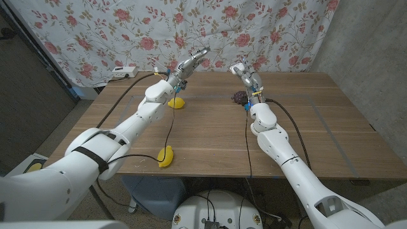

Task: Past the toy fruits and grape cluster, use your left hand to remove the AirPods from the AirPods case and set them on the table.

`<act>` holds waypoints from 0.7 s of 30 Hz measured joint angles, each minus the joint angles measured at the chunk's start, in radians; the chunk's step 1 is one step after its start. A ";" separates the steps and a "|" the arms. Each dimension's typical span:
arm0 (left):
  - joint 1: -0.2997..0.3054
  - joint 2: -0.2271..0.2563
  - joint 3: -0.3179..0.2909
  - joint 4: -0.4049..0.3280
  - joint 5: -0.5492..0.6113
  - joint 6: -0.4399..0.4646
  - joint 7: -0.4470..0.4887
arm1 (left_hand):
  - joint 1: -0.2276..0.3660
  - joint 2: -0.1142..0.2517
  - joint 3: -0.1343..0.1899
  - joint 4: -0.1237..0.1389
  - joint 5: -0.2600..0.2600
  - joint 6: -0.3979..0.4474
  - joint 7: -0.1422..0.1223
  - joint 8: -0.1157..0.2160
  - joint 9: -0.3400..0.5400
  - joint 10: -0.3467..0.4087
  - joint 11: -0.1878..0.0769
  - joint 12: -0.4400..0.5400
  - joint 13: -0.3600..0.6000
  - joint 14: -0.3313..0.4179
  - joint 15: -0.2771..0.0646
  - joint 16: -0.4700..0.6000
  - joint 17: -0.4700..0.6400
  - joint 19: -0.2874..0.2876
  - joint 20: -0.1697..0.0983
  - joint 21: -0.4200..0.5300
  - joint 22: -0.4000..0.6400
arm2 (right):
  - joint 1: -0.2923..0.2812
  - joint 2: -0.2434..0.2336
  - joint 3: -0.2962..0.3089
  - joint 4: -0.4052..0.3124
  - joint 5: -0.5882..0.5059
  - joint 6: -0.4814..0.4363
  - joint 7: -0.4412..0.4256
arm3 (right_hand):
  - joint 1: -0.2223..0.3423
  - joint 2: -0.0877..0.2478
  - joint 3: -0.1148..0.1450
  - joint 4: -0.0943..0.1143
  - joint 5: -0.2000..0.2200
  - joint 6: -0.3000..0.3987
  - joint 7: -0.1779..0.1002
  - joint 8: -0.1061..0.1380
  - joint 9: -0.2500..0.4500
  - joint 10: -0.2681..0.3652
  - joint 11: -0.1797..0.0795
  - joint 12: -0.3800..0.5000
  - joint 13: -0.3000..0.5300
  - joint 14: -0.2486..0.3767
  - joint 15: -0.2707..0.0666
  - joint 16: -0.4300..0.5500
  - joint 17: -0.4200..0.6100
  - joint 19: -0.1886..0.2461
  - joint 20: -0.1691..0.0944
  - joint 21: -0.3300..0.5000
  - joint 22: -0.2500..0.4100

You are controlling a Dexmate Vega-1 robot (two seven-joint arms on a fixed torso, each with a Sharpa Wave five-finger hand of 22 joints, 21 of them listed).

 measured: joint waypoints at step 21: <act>-0.035 0.029 0.032 0.017 0.076 -0.060 -0.044 | 0.020 -0.004 0.018 -0.012 0.008 -0.227 -0.008 -0.019 -0.003 0.045 -0.020 0.008 -0.005 0.040 -0.018 0.010 -0.005 0.010 0.010 0.010 -0.002 | 0.011 -0.012 -0.018 0.028 -0.031 0.029 -0.006 | 0.000 0.000 0.000 0.000 0.000 0.000 0.000 0.000 0.000 0.000 0.000 -0.004 0.000 0.003 -0.003 0.000 0.000 0.000 0.000 0.000 0.000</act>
